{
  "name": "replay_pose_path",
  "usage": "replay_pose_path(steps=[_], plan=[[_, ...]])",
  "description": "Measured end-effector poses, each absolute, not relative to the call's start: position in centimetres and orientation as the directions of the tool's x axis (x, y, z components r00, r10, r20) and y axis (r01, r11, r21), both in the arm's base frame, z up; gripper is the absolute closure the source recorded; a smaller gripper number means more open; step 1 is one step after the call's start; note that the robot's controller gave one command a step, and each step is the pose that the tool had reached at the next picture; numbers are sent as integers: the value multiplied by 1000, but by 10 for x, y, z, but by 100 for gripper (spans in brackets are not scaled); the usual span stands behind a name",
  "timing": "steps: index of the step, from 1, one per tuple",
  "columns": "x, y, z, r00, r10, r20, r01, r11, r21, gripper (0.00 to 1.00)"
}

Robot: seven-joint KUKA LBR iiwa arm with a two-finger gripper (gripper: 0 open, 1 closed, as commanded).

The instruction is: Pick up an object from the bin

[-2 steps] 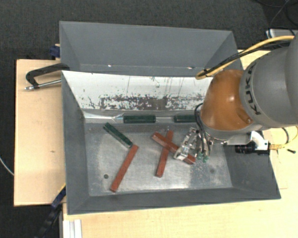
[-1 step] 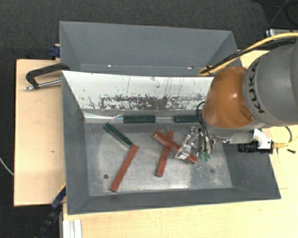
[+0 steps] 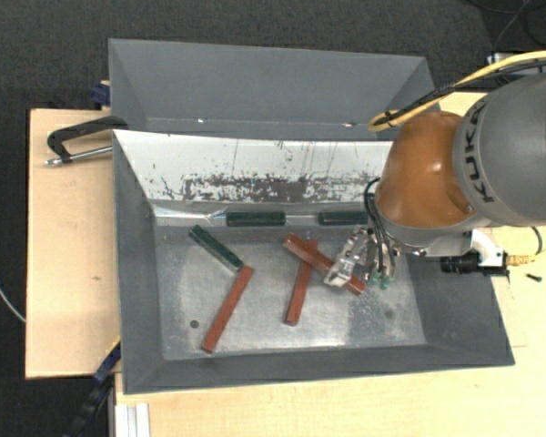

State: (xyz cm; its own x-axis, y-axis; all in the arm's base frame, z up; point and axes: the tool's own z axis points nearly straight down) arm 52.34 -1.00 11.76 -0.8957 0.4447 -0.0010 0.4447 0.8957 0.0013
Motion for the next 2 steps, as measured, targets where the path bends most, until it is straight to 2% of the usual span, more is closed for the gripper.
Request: replay_pose_path(steps=[2], plan=[[523, -10, 153, -896, 444, -1, 444, 896, 1, 100]])
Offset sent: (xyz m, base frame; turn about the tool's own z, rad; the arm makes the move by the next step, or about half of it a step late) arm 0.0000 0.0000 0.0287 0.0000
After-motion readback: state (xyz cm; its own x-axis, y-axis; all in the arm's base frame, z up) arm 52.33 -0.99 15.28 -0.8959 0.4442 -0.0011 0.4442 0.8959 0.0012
